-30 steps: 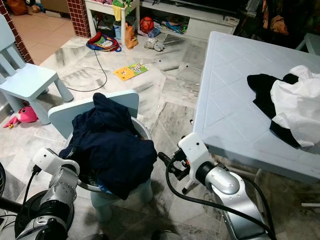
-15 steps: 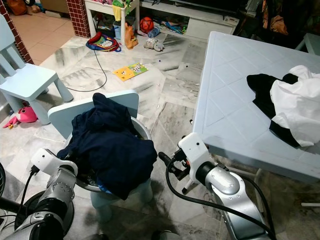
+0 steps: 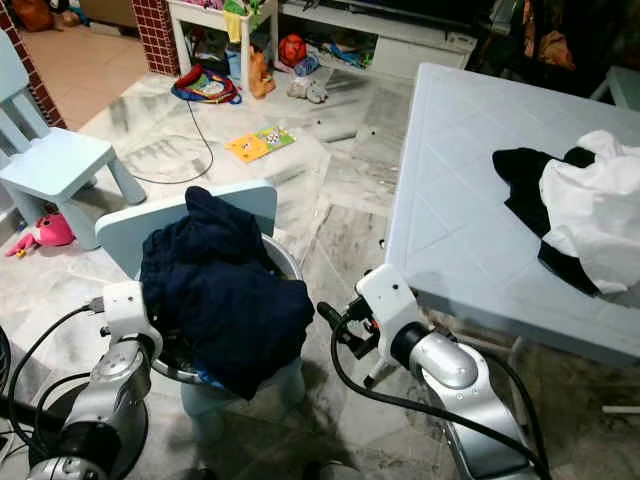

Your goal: Hang hanger

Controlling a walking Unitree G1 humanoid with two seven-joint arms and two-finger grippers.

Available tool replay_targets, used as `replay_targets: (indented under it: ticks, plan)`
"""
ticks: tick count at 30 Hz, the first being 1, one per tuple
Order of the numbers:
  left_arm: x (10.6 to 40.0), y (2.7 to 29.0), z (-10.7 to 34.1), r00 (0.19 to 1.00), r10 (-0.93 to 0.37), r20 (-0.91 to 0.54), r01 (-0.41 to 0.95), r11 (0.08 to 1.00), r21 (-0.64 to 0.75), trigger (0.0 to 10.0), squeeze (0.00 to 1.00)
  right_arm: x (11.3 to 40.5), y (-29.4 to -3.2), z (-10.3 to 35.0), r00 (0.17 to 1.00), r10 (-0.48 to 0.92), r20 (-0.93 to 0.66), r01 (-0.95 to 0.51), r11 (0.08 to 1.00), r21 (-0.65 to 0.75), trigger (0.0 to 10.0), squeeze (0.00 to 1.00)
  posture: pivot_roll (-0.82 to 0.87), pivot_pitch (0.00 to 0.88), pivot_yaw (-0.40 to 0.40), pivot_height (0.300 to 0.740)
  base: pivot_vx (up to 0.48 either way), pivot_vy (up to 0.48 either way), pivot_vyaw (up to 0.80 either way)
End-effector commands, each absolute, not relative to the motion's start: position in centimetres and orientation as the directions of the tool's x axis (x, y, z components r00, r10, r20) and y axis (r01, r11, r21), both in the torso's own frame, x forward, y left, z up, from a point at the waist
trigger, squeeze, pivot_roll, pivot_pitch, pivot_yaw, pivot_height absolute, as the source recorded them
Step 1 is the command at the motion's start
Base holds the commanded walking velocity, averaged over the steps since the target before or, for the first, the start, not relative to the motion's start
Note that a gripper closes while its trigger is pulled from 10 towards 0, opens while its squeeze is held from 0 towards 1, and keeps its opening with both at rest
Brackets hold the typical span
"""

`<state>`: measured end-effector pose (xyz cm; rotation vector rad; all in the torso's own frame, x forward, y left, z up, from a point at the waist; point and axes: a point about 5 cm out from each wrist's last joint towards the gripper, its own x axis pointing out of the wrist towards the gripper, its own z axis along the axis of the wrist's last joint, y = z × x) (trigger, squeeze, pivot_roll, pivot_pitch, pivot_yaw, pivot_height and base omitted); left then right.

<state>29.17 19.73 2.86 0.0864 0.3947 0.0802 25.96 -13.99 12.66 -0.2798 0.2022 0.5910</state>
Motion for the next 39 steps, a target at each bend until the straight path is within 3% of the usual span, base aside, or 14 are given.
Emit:
replay_targets:
  ticks: [1,3,6,18,19,20,21,22,30,33,35,39]
  plan:
    - [28.7,18.4,3.2,0.92,-0.031,-0.391,0.104,0.98,0.168,0.0,0.0,26.1,-14.1,12.6,0.814,0.516,-0.266,-0.571,0.794,-0.209,10.0,0.0,-0.15,0.115,-0.099,0.74,0.0,0.0,0.0]
    - [27.7,17.7,3.5,0.897,-0.145,-0.419,0.263,0.934,0.241,0.0,0.0,26.3,-14.0,12.7,0.814,0.517,-0.263,-0.572,0.794,-0.209,10.0,0.0,-0.14,0.111,-0.099,0.74,0.0,0.0,0.0]
    - [26.9,17.3,3.5,0.875,-0.195,-0.443,0.344,0.894,0.286,0.0,0.0,26.4,-13.9,12.6,0.813,0.52,-0.261,-0.574,0.792,-0.208,10.0,0.0,-0.14,0.106,-0.101,0.74,0.0,0.0,0.0]
    - [25.5,16.1,4.7,0.854,-0.254,-0.454,0.419,0.852,0.314,0.0,0.0,26.8,-13.6,12.6,0.809,0.53,-0.255,-0.581,0.787,-0.208,10.0,0.0,-0.12,0.1,-0.109,0.74,0.0,0.0,0.0]
    - [25.7,16.6,4.6,0.872,-0.183,-0.453,0.339,0.895,0.291,10.0,0.0,26.9,-13.6,12.5,0.808,0.531,-0.255,-0.582,0.786,-0.209,10.0,0.0,-0.12,0.1,-0.109,0.74,0.0,0.0,0.0]
    - [25.7,16.8,4.6,0.88,-0.162,-0.447,0.299,0.92,0.255,10.0,0.07,26.9,-13.5,12.5,0.808,0.532,-0.254,-0.582,0.786,-0.208,10.0,0.0,-0.12,0.099,-0.108,0.74,0.0,0.0,0.0]
    - [25.7,16.9,4.6,0.884,-0.15,-0.443,0.274,0.934,0.229,10.0,0.07,26.9,-13.5,12.5,0.808,0.532,-0.253,-0.583,0.786,-0.208,10.0,0.0,-0.12,0.099,-0.108,0.74,0.0,0.0,0.0]
    - [25.8,17.0,4.8,0.894,-0.123,-0.432,0.223,0.956,0.189,10.0,1.0,26.9,-13.5,12.5,0.808,0.533,-0.253,-0.583,0.786,-0.208,10.0,0.0,-0.12,0.098,-0.108,0.74,0.0,0.0,0.0]
    - [25.5,17.0,5.1,0.899,0.01,-0.437,-0.023,0.999,-0.025,10.0,1.0,27.1,-13.3,12.5,0.807,0.537,-0.247,-0.585,0.784,-0.208,10.0,0.0,-0.11,0.092,-0.11,0.74,0.0,0.0,0.0]
    - [25.4,17.2,5.3,0.892,0.069,-0.447,-0.108,0.992,-0.064,10.0,1.0,27.2,-13.2,12.6,0.807,0.538,-0.244,-0.586,0.783,-0.209,10.0,0.0,-0.11,0.09,-0.111,0.74,0.0,0.0,0.0]
    - [24.9,17.7,5.3,0.867,0.157,-0.474,-0.234,0.966,-0.108,10.0,1.0,27.4,-13.2,12.6,0.807,0.539,-0.242,-0.586,0.782,-0.212,10.0,0.0,-0.1,0.089,-0.111,0.74,0.0,0.0,0.0]
    - [24.6,18.2,5.1,0.844,0.215,-0.492,-0.316,0.94,-0.13,10.0,1.0,27.5,-13.2,12.6,0.808,0.539,-0.239,-0.585,0.782,-0.214,10.0,0.0,-0.1,0.088,-0.111,0.74,0.0,0.0,0.0]
